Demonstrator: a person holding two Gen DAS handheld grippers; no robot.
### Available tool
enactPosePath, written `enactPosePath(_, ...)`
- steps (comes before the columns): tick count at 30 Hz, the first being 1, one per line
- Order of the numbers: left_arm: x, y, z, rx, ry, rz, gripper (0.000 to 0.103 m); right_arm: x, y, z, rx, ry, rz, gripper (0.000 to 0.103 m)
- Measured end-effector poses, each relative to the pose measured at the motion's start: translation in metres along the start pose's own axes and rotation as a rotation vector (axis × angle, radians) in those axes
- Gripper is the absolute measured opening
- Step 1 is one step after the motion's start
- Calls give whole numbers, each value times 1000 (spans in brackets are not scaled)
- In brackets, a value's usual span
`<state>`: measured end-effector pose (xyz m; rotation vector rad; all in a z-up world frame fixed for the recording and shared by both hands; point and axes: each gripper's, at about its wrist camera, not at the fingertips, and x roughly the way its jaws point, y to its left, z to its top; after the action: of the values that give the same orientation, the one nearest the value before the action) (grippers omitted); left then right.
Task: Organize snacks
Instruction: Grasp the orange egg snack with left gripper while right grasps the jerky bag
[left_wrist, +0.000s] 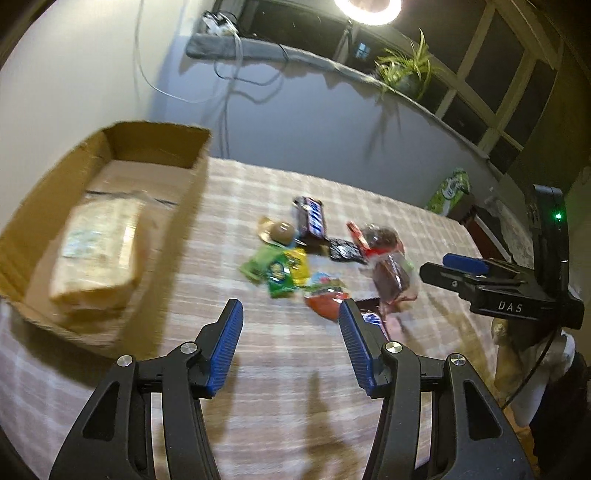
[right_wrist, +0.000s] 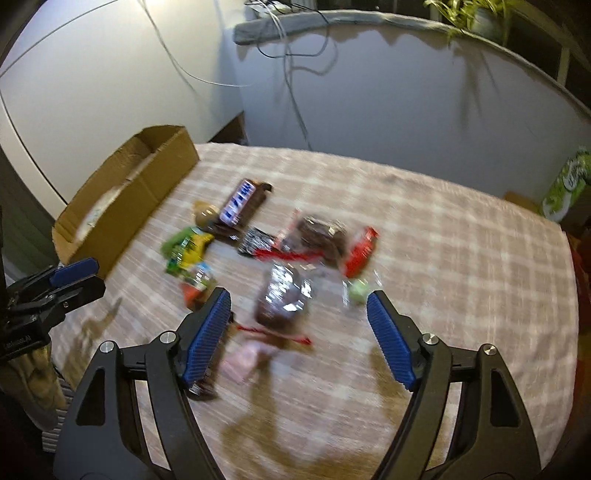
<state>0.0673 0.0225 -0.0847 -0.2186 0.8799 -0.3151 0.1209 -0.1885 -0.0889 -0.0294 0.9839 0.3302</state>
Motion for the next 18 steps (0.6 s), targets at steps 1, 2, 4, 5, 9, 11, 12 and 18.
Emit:
enactPosePath(1,6,-4,0,3,14,-7,53,2,-4,-2,9,6,6,79)
enactPosePath(2,10,-7,-1,6,24,-12,53,4,-6,-3,16,11,10,79)
enactPosePath(4,20,-12,-1,7,48,-22,53,8,-8,-4,27,21,21,79)
enactPosePath(5,25,-15,-1,6,61,-29,53,10,-9,-4,33,25,33,79)
enactPosePath(9,42,-22,2,0,97,-33,52,19,-3,0,29,36,66,79)
enactPosePath(11,51,-23,4,-5,114,-33,50,26,0,5,27,44,73,76)
enactPosePath(12,54,-23,4,-8,121,-31,49,29,1,6,28,51,80,73)
enactPosePath(18,70,-24,8,-2,146,4,47,47,4,11,30,94,92,66)
